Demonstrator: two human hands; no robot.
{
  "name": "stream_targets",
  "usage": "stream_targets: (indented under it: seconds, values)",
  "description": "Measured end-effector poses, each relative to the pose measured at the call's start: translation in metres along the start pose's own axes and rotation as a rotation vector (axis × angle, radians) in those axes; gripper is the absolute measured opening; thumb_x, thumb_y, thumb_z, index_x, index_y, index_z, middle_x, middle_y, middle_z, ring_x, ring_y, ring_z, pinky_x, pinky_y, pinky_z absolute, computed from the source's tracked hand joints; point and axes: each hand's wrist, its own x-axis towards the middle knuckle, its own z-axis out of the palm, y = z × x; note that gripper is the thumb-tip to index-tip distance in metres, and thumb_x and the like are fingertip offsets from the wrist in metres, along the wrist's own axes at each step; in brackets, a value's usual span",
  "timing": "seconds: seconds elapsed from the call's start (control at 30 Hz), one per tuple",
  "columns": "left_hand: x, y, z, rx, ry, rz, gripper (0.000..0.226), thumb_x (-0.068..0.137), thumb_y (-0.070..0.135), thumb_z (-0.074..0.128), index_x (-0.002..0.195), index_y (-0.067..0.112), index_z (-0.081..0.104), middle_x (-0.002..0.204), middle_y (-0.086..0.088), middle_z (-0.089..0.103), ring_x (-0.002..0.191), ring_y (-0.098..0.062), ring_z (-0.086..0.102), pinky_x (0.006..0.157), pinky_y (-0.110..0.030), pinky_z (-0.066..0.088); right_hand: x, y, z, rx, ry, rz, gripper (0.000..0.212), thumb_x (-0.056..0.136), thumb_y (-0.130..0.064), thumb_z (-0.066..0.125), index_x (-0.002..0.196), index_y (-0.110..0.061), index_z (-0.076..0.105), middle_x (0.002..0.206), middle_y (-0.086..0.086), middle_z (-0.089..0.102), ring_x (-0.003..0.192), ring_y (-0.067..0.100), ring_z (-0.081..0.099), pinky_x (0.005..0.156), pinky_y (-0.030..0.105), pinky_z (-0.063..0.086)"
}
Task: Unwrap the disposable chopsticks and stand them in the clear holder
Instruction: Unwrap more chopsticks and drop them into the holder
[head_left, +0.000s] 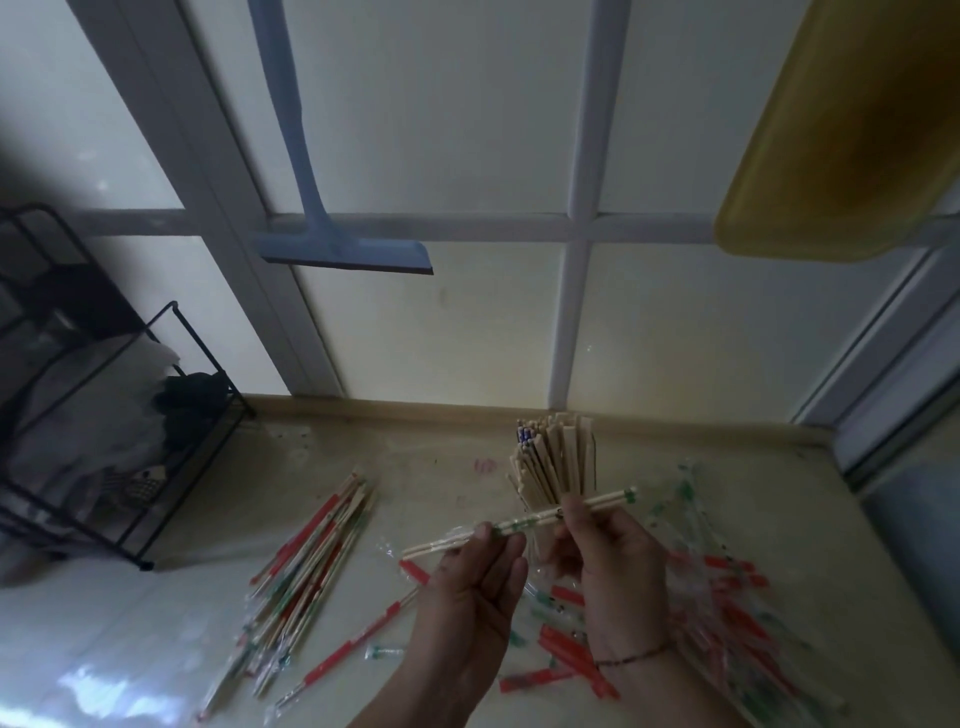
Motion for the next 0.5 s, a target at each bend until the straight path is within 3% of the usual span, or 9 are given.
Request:
stream_targets:
  seconds: [0.17, 0.27, 0.33, 0.4, 0.5]
  values:
    - [0.003, -0.002, 0.007, 0.173, -0.084, 0.076, 0.015, 0.073, 0.013, 0.068, 0.085, 0.003, 0.066, 0.085, -0.015, 0.072, 0.076, -0.022, 0.073, 0.065, -0.030, 0.060, -0.001, 0.002, -0.005, 0.097, 0.021, 0.046, 0.025, 0.074, -0.028, 0.068, 0.054, -0.013, 0.066, 0.051, 0.008, 0.061, 0.044, 0.018, 0.055, 0.052, 0.031, 0.044]
    - [0.003, 0.000, 0.005, 0.349, -0.130, 0.120, 0.017, 0.071, 0.018, 0.071, 0.079, 0.004, 0.077, 0.087, -0.019, 0.072, 0.076, -0.024, 0.072, 0.070, -0.032, 0.059, 0.002, 0.000, -0.016, 0.148, 0.019, 0.075, 0.032, 0.060, -0.040, 0.083, 0.056, -0.012, 0.068, 0.053, 0.006, 0.062, 0.045, 0.018, 0.057, 0.045, 0.027, 0.047]
    - [0.001, 0.003, 0.001, 0.374, -0.138, 0.159, 0.030, 0.073, 0.023, 0.068, 0.090, 0.000, 0.074, 0.087, -0.022, 0.072, 0.074, -0.025, 0.072, 0.067, -0.030, 0.059, 0.003, 0.000, -0.024, 0.175, 0.019, 0.090, 0.037, 0.053, -0.044, 0.087, 0.058, -0.012, 0.070, 0.055, 0.006, 0.063, 0.047, 0.017, 0.058, 0.045, 0.025, 0.049]
    - [0.002, 0.008, -0.004, 0.341, -0.109, 0.195, 0.038, 0.076, 0.027, 0.063, 0.097, -0.004, 0.070, 0.081, -0.022, 0.072, 0.070, -0.025, 0.072, 0.060, -0.028, 0.059, 0.003, 0.001, -0.029, 0.205, 0.020, 0.106, 0.027, 0.060, -0.037, 0.080, 0.055, -0.012, 0.069, 0.055, 0.006, 0.062, 0.045, 0.018, 0.057, 0.045, 0.026, 0.049]
    - [0.004, 0.015, -0.012, 0.309, -0.070, 0.220, 0.033, 0.085, 0.027, 0.058, 0.096, -0.003, 0.068, 0.076, -0.021, 0.070, 0.067, -0.024, 0.072, 0.056, -0.026, 0.058, 0.000, 0.003, -0.030, 0.203, -0.017, 0.113, 0.027, 0.078, -0.031, 0.065, 0.061, -0.011, 0.067, 0.057, 0.008, 0.062, 0.045, 0.019, 0.056, 0.045, 0.027, 0.047]
